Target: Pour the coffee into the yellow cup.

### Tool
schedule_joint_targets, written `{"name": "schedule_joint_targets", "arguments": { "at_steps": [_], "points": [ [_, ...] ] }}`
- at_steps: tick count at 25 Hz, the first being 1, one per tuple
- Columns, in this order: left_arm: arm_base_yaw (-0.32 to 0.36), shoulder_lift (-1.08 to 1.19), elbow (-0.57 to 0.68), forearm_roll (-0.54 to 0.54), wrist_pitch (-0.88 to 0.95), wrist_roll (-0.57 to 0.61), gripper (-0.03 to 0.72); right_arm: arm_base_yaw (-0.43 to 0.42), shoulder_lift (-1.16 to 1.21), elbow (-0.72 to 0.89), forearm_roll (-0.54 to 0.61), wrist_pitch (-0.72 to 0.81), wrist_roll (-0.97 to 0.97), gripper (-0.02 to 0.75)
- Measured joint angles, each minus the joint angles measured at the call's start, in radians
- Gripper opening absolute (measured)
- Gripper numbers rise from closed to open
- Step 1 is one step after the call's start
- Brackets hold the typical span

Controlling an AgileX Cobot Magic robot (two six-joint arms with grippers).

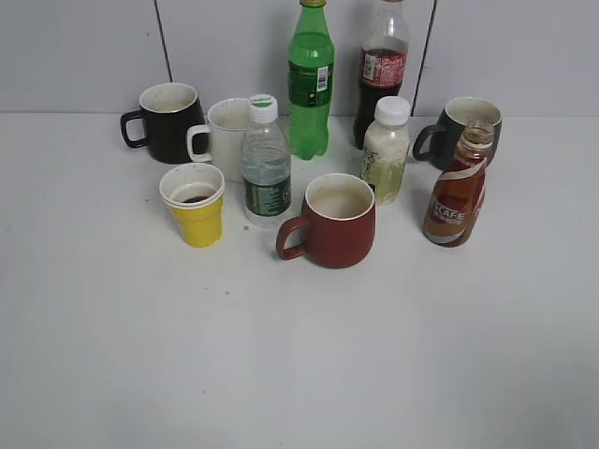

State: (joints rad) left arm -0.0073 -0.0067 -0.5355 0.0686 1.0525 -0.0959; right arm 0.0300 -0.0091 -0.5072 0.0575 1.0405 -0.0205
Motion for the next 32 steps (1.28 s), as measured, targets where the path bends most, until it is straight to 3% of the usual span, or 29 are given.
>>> {"name": "schedule_joint_targets", "arguments": {
  "at_steps": [6, 32],
  "points": [
    [-0.044, 0.000, 0.000, 0.000, 0.000, 0.000, 0.260, 0.000, 0.000, 0.000, 0.000, 0.000, 0.000, 0.586],
    [-0.045, 0.000, 0.000, 0.000, 0.000, 0.000, 0.241, 0.000, 0.000, 0.000, 0.014, 0.000, -0.001, 0.587]
  ]
}}
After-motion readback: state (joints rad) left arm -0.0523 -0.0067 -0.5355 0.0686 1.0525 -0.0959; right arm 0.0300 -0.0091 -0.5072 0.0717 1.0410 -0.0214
